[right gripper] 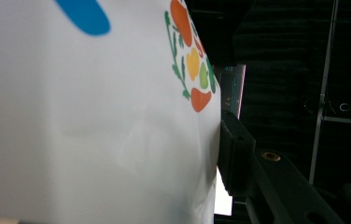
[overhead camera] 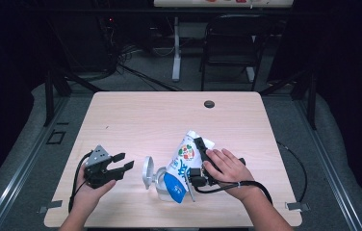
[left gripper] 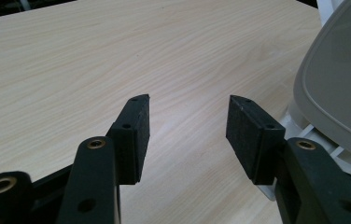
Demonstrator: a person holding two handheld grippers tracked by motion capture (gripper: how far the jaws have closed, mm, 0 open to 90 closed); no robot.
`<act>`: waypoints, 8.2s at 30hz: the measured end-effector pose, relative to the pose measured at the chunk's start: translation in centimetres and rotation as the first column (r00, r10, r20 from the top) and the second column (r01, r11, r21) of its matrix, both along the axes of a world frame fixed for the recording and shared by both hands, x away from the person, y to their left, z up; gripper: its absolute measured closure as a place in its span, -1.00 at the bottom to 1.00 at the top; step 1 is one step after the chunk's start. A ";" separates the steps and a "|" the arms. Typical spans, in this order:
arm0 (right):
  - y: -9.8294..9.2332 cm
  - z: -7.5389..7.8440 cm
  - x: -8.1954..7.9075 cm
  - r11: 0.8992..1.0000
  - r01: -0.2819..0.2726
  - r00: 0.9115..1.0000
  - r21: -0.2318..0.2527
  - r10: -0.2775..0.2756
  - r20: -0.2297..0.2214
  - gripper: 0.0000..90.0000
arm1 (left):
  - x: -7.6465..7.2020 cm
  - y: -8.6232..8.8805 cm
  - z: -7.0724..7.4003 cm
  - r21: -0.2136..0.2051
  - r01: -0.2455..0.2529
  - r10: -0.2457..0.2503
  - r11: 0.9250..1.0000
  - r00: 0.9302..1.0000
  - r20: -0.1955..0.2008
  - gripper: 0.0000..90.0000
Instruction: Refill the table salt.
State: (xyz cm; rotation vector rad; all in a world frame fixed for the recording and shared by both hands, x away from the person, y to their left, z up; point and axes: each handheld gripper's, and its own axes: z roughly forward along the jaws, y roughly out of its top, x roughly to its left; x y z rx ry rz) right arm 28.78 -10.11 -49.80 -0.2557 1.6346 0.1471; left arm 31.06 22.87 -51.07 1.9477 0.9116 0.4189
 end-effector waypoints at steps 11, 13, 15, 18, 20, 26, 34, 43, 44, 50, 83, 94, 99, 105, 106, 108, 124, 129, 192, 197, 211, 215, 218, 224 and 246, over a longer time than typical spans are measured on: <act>0.0 0.0 0.0 1.000 -0.011 1.000 -0.001 0.011 0.009 0.56 | 0.0 0.0 0.0 -0.005 0.000 0.000 1.000 1.000 0.001 0.12; 0.0 0.1 0.0 1.000 -0.012 1.000 -0.002 0.012 0.009 0.56 | 0.0 0.0 0.0 -0.004 0.000 0.000 1.000 1.000 0.001 0.12; 0.0 0.1 0.1 1.000 -0.014 1.000 -0.006 0.014 0.010 0.56 | 0.0 0.0 0.0 0.000 0.000 0.000 1.000 1.000 -0.002 0.12; 0.0 0.1 0.0 1.000 -0.011 1.000 -0.008 0.012 0.011 0.56 | 0.0 0.0 0.0 -0.004 0.001 -0.001 1.000 1.000 0.002 0.12; 0.0 0.1 0.0 1.000 -0.013 1.000 -0.008 0.013 0.011 0.56 | 0.0 0.0 0.0 -0.004 0.001 -0.001 1.000 1.000 0.002 0.12; 0.0 0.3 0.0 1.000 -0.018 1.000 -0.013 0.018 0.013 0.56 | 0.0 0.0 0.0 -0.004 0.001 -0.001 1.000 1.000 0.001 0.12; 0.1 0.1 0.1 1.000 -0.017 1.000 -0.024 0.018 0.018 0.56 | 0.0 0.0 0.0 0.000 0.002 -0.002 1.000 1.000 -0.003 0.12; 0.0 0.1 0.1 1.000 -0.016 1.000 -0.024 0.016 0.019 0.56 | 0.0 0.0 0.0 -0.001 0.001 -0.001 1.000 1.000 -0.003 0.12; 0.0 0.1 0.1 1.000 -0.016 1.000 -0.024 0.017 0.019 0.56 | 0.0 0.0 0.0 0.000 0.001 -0.001 1.000 1.000 -0.003 0.12; 0.0 0.0 0.1 1.000 -0.014 1.000 -0.024 0.014 0.018 0.56 | 0.0 0.0 -0.1 -0.005 0.001 -0.001 1.000 1.000 0.001 0.12; 0.0 -0.1 0.0 1.000 -0.007 1.000 -0.025 0.008 0.007 0.55 | 0.0 0.0 -0.1 -0.004 0.001 -0.001 1.000 1.000 0.000 0.12; -0.2 -0.3 0.2 1.000 -0.008 1.000 0.001 0.008 -0.012 0.55 | 0.0 0.0 -0.1 -0.004 0.001 -0.001 1.000 1.000 0.000 0.12; -0.3 -0.4 0.2 1.000 -0.004 1.000 0.013 0.004 -0.030 0.56 | 0.0 0.0 -0.1 -0.004 0.001 -0.001 1.000 1.000 0.000 0.12; -0.3 -0.6 0.2 1.000 -0.004 0.999 0.027 0.005 -0.048 0.56 | 0.0 0.0 -0.1 -0.004 0.001 -0.001 1.000 1.000 0.000 0.12; -0.3 -0.6 0.2 1.000 -0.004 0.999 0.030 0.005 -0.054 0.56 | 0.0 0.0 -0.1 -0.003 0.001 -0.001 1.000 1.000 -0.001 0.12; -0.3 -0.5 0.2 1.000 0.008 0.998 0.028 -0.006 -0.061 0.56 | 0.0 0.0 -0.1 -0.004 0.002 -0.002 1.000 1.000 0.000 0.12; -0.6 -0.2 0.4 0.993 0.033 0.988 0.117 -0.015 -0.153 0.56 | 0.1 0.0 -0.1 -0.004 0.000 0.000 1.000 1.000 -0.001 0.12; -0.6 -0.2 0.4 0.991 0.041 0.985 0.129 -0.019 -0.170 0.56 | 0.1 0.0 -0.1 -0.004 0.000 0.000 1.000 1.000 -0.001 0.12; -2.4 -2.2 0.1 0.778 0.305 0.807 0.549 0.095 -0.583 0.55 | 0.0 0.0 -0.1 0.001 0.003 -0.003 1.000 1.000 -0.006 0.12; -2.8 -2.4 0.2 0.726 0.347 0.774 0.593 0.136 -0.619 0.55 | 0.0 -0.1 -0.1 0.002 0.006 -0.006 1.000 1.000 -0.009 0.11; -4.0 -3.0 0.7 0.583 0.455 0.702 0.674 0.231 -0.673 0.54 | 0.0 0.0 -0.1 0.006 0.008 -0.008 1.000 1.000 -0.007 0.11; -4.4 -3.2 0.8 0.541 0.483 0.685 0.688 0.256 -0.682 0.53 | 0.0 0.0 -0.1 0.000 0.006 -0.006 1.000 1.000 -0.002 0.11; -4.8 -3.4 0.9 0.510 0.507 0.671 0.695 0.273 -0.690 0.53 | 0.0 0.0 -0.1 0.006 0.007 -0.007 1.000 1.000 -0.006 0.11; -5.6 -3.8 1.2 0.431 0.561 0.645 0.707 0.307 -0.700 0.52 | 0.0 0.0 -0.1 0.006 0.007 -0.007 1.000 1.000 -0.006 0.12; -7.7 -5.8 2.0 0.227 0.714 0.567 0.663 0.368 -0.737 0.51 | 0.0 -0.1 -0.2 0.004 0.005 -0.005 1.000 1.000 -0.008 0.11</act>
